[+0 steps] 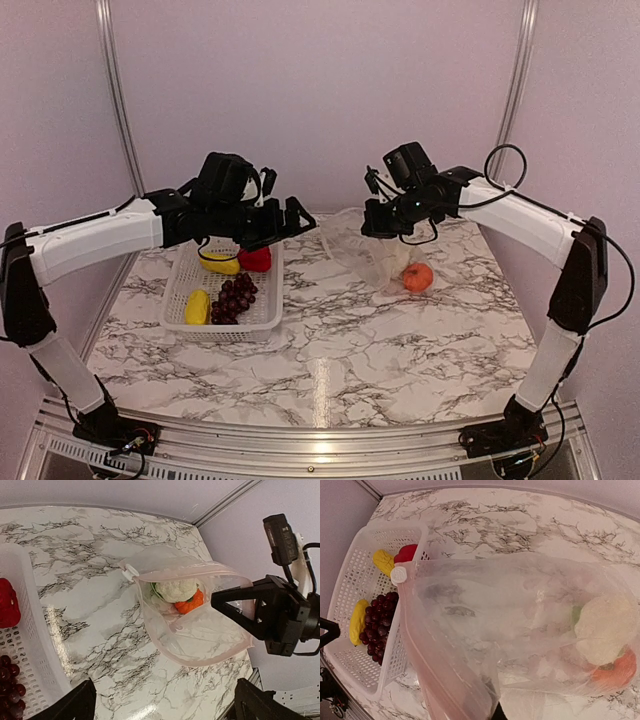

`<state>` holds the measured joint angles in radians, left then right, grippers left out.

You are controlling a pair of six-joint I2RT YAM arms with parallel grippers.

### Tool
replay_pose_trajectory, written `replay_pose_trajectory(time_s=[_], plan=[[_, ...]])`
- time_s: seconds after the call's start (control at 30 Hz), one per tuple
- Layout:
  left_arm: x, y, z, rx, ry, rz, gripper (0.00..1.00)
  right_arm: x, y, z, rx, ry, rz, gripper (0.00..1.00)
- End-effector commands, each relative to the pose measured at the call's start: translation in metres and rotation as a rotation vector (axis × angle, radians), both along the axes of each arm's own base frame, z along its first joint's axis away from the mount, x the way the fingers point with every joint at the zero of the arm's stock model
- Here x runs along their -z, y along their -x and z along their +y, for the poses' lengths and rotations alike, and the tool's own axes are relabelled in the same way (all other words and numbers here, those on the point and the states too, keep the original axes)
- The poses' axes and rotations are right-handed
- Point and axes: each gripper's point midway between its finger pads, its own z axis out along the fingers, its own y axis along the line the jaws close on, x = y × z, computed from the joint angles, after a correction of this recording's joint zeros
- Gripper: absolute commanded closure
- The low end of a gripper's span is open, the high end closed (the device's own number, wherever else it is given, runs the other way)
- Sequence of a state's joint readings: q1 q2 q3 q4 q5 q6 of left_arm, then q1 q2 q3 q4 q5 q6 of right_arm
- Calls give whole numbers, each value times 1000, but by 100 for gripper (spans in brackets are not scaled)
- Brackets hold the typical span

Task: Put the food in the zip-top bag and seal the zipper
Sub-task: Adjust the zipper food storage bag at the center of the board, then pick up the fake fruit from the bin.

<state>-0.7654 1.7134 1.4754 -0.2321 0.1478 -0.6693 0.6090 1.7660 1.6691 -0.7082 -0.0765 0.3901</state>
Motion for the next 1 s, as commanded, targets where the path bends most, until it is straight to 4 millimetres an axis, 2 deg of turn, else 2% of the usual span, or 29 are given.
replay_pose_trajectory(time_s=[0.0, 0.07, 0.13, 0.2, 0.3, 0.37, 0.47, 0.57, 0.63, 0.67, 0.73, 0.8, 0.9, 0.97], plan=[[-3, 30, 49, -36, -69, -67, 1, -11, 2, 9, -13, -76, -12, 100], [4, 36, 67, -87, -81, -82, 1, -8, 5, 10, -18, -77, -6, 100], [1, 39, 71, -79, -87, -116, 1, -8, 8, 12, -27, -81, -2, 100], [-11, 32, 81, -136, -105, -157, 1, -8, 11, 13, -31, -83, 1, 100], [-17, 17, 113, -324, -167, -178, 1, -9, 16, 16, -39, -86, 0, 100], [-5, 13, 134, -438, -219, -142, 1, -7, 17, 16, -38, -86, 3, 100], [22, 6, 131, -394, -242, -85, 1, -6, 17, 13, -30, -76, 0, 100], [53, -5, 144, -456, -213, 41, 1, -9, 16, 11, -23, -71, -13, 100], [73, -5, 163, -540, -279, 96, 1, -11, 16, 9, -17, -65, -21, 100], [76, -6, 168, -557, -294, 110, 1, -13, 16, 8, -13, -64, -26, 100], [73, -9, 165, -531, -290, 86, 1, -14, 16, 6, -7, -65, -35, 100], [58, -11, 158, -480, -260, 26, 2, -13, 16, 4, 1, -64, -38, 100], [39, -11, 150, -402, -259, -50, 14, -10, 13, 5, -3, -51, -37, 100], [38, -9, 150, -374, -283, -59, 20, -8, 11, 7, -27, -28, -43, 100]])
